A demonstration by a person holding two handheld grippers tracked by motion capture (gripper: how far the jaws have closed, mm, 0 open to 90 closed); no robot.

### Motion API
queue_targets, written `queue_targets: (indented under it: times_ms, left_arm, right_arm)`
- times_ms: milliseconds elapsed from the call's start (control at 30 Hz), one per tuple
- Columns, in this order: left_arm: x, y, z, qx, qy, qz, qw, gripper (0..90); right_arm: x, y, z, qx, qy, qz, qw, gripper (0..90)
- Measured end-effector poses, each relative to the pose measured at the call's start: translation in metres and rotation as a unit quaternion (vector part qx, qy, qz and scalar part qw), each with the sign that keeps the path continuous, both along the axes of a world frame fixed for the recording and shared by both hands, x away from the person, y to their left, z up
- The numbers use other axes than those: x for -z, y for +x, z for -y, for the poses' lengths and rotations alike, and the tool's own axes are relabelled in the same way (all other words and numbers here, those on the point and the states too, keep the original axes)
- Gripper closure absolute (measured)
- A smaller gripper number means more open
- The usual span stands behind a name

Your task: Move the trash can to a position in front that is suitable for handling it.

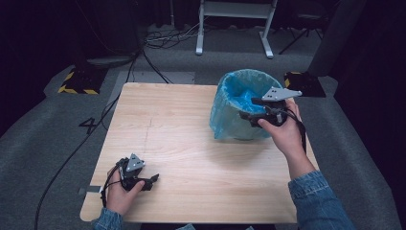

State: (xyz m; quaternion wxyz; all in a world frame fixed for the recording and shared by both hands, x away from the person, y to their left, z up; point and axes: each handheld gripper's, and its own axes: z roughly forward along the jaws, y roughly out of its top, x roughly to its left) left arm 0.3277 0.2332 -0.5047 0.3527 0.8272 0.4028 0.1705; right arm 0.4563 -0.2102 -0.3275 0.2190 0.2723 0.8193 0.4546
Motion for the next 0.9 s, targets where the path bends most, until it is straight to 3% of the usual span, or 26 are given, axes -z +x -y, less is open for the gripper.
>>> queue_targets:
  times_ms: [200, 467, 533, 733, 900]
  left_arm:
    - [0.000, 0.000, 0.000, 0.000, -0.001, -0.001, 1.0000, 19.1]
    - [0.000, 0.000, 0.000, 0.000, -0.001, 0.000, 1.0000, 19.1]
    - [0.000, 0.000, 0.000, -0.001, -0.002, -0.001, 1.0000, 19.1]
    - [0.000, 0.000, 0.000, -0.001, -0.002, -0.001, 1.0000, 19.1]
    - [0.000, -0.001, 0.001, -0.004, -0.003, -0.001, 1.0000, 19.1]
  right_arm:
    - [0.010, 0.008, -0.012, -0.013, 0.000, -0.015, 0.9998, 29.4]
    - [0.016, 0.005, -0.026, -0.038, -0.008, -0.034, 0.9986, 33.6]
    - [0.018, 0.001, -0.032, -0.044, -0.011, -0.032, 0.9985, 30.3]
    - [0.018, -0.012, -0.040, -0.058, -0.019, -0.039, 0.9974, 33.6]
    - [0.017, -0.038, -0.045, -0.085, -0.018, -0.045, 0.9952, 33.7]
